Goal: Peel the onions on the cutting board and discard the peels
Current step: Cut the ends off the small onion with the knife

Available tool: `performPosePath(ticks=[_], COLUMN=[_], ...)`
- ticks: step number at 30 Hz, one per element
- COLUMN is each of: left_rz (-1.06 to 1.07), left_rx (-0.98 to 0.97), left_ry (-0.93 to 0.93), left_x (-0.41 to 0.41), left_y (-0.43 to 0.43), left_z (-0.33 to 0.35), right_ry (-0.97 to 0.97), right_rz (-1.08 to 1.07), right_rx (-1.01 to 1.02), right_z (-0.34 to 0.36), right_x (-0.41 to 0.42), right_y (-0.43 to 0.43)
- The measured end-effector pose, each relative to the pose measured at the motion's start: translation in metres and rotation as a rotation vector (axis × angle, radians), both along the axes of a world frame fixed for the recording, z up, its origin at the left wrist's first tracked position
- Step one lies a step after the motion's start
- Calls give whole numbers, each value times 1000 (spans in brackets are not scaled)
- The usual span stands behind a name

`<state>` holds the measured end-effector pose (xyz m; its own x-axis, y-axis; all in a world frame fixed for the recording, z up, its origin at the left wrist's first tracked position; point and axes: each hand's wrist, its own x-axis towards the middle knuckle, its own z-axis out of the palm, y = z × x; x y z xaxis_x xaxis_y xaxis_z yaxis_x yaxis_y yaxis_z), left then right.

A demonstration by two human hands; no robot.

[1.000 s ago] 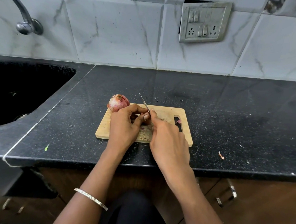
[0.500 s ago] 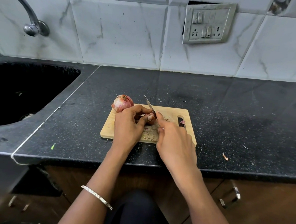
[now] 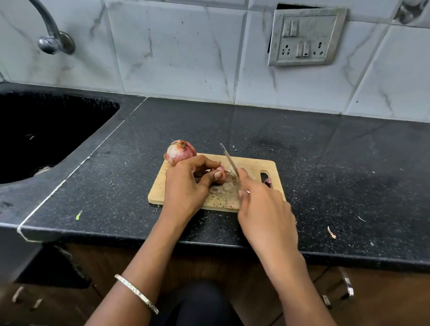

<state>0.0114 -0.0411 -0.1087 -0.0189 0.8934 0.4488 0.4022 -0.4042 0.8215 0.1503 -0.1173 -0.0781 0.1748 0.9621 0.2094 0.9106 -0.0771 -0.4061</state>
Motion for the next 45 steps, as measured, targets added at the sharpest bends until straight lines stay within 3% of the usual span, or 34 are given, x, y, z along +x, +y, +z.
performPosePath(ticks=[5,14,21,32,36,45], left_rz=[-33,-75,-106,-99,-78,-70], left_rx=[-4,-13,-12,11,28,29], left_ry=[-15,-40,-32,51,74,127], left_x=[-2,-3,-3,-5,-4,-5], left_y=[0,-3,-4,0,0,2], left_z=[-4,-4,-3,-4,-4,-7], right_ry=[210,330,679,1057,1109,953], right_rz=[54,61,215,118,60,87], right_rx=[5,205,3,170,229,313], right_z=[-4,10,9,-6,-7,-12], right_x=[19,16,22,28,29,27], right_y=[3,45,67,68,66,66])
